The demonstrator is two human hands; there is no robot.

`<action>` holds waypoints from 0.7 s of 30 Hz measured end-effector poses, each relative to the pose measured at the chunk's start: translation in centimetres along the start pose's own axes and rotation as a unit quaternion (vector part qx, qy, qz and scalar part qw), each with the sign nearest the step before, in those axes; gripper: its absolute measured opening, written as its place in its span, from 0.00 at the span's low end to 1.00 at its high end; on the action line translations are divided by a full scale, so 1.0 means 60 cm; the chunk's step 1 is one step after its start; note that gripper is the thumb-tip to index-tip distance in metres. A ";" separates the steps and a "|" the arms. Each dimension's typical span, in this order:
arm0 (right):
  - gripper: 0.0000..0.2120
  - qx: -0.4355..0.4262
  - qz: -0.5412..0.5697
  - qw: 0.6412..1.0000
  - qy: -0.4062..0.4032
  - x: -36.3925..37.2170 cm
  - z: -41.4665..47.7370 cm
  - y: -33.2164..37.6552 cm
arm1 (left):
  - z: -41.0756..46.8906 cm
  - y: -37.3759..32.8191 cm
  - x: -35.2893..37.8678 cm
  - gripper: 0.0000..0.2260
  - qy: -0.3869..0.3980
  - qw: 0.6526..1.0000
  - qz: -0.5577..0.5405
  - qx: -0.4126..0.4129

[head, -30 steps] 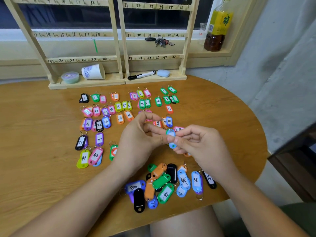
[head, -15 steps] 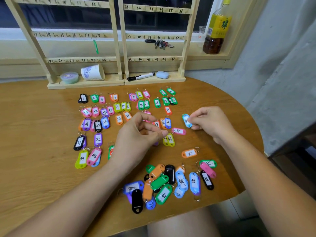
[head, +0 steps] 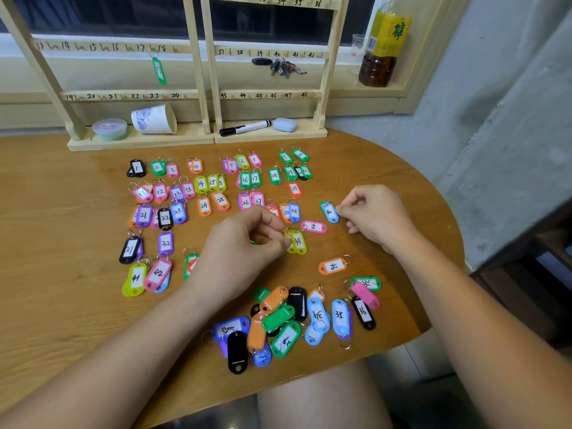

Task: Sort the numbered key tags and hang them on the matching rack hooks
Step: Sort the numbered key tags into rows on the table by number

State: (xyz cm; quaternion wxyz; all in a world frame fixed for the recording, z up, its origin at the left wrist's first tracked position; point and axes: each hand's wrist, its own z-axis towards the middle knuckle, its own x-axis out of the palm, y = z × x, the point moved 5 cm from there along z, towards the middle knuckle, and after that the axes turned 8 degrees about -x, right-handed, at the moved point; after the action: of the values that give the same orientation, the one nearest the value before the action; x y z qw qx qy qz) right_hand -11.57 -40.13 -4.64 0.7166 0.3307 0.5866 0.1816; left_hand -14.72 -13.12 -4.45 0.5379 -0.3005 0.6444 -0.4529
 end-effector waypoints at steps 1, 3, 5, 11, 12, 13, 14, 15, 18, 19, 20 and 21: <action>0.05 -0.002 0.006 1.000 0.003 -0.007 -0.011 -0.005 | -0.002 -0.003 0.003 0.08 0.006 1.000 0.019 0.011; 0.06 -0.008 0.019 0.999 0.030 -0.017 -0.037 -0.017 | -0.006 -0.006 0.011 0.08 0.023 0.998 0.051 0.024; 0.06 -0.022 0.022 0.997 0.067 -0.023 -0.066 -0.028 | -0.008 -0.008 0.021 0.06 0.032 0.995 0.088 0.038; 0.03 -0.039 0.006 0.990 0.137 -0.048 -0.135 -0.039 | -0.009 -0.024 0.058 0.05 0.064 0.979 0.171 0.088; 0.04 -0.040 0.000 0.988 0.148 -0.053 -0.143 -0.040 | -0.008 -0.027 0.064 0.06 0.071 0.975 0.186 0.094; 0.04 -0.043 -0.002 0.987 0.157 -0.056 -0.150 -0.042 | -0.007 -0.029 0.071 0.06 0.078 0.972 0.201 0.098; 0.05 -0.046 -0.001 0.985 0.163 -0.059 -0.156 -0.043 | -0.005 -0.030 0.078 0.07 0.085 0.968 0.213 0.098; 0.06 -0.051 -0.002 0.984 0.168 -0.060 -0.161 -0.044 | -0.003 -0.030 0.085 0.08 0.090 0.965 0.224 0.098; 0.04 -0.063 -0.005 0.984 0.165 -0.064 -0.170 -0.043 | 0.001 -0.036 0.106 0.10 0.095 0.956 0.255 0.104; 0.02 -0.065 -0.005 0.985 0.163 -0.067 -0.173 -0.043 | 0.002 -0.039 0.111 0.11 0.093 0.954 0.266 0.105; 0.02 -0.066 -0.004 0.984 0.165 -0.069 -0.176 -0.043 | 0.004 -0.042 0.116 0.11 0.091 0.951 0.276 0.105; 0.03 -0.068 -0.003 0.983 0.171 -0.070 -0.179 -0.045 | 0.006 -0.045 0.119 0.11 0.089 0.949 0.283 0.104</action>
State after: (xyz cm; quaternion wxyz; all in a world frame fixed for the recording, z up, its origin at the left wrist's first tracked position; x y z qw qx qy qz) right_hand -23.24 -41.99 -4.43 0.6274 0.2432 0.6876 0.2728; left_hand -16.36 -20.59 -5.02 0.6127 -0.0062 0.6977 -0.3712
